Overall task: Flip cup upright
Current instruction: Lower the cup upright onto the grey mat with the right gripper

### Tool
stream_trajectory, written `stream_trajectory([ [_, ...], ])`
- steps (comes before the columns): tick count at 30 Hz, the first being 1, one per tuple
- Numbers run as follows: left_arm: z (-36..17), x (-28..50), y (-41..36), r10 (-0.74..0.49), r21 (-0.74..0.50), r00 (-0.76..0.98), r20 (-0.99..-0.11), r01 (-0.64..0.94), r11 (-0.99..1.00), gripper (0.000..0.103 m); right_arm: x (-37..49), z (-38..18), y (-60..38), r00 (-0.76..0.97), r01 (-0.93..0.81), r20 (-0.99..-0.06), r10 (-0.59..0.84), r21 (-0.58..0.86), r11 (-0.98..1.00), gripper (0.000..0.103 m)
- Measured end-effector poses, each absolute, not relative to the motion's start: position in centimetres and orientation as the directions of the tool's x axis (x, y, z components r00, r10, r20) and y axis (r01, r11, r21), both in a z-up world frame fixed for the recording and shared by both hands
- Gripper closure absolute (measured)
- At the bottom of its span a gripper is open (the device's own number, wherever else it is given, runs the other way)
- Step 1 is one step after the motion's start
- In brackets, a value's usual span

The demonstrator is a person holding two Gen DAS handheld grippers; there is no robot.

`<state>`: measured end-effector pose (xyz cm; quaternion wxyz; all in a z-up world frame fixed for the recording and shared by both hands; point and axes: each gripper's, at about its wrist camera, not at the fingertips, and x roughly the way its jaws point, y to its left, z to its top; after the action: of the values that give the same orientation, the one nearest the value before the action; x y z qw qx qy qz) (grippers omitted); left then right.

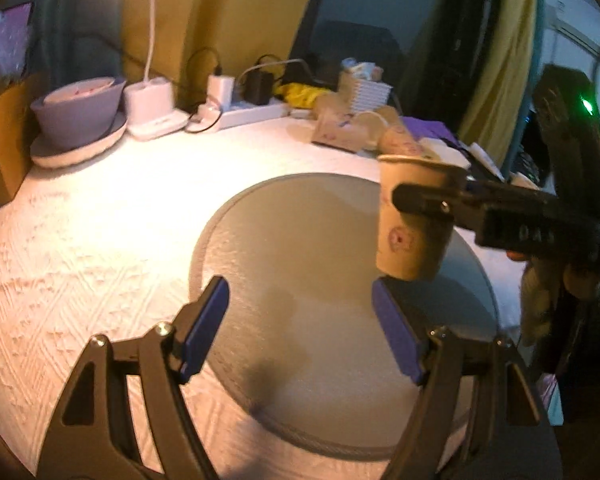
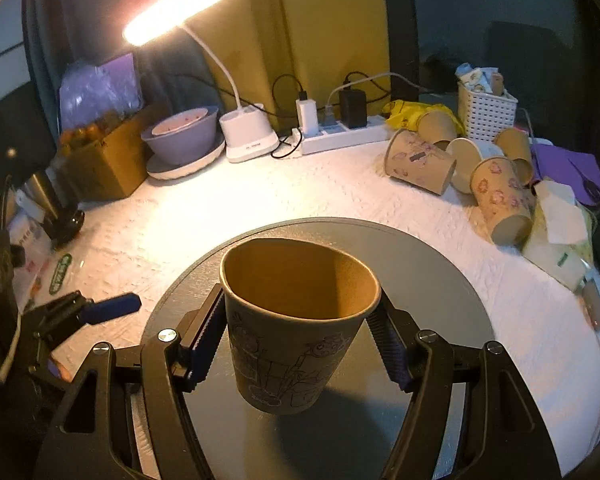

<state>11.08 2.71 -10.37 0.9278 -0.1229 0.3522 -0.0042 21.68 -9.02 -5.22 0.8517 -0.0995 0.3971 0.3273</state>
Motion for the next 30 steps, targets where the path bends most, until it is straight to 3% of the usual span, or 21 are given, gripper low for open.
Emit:
stream_trajectory([
  [9, -11.3, 12.8, 4.1, -0.081, -0.253, 0.720, -0.689, -0.133, 0.958, 0.028, 22.7, -5.9, -7.5, 0.535, -0.652, -0.723, 0.437, -0.024, 0.758, 0.031],
  [30, -11.5, 11.6, 2.8, -0.092, -0.258, 0.712, -0.696, -0.128, 0.958, 0.028, 19.9, -7.2, -7.8, 0.551, -0.646, -0.730, 0.405, -0.066, 0.760, 0.031],
])
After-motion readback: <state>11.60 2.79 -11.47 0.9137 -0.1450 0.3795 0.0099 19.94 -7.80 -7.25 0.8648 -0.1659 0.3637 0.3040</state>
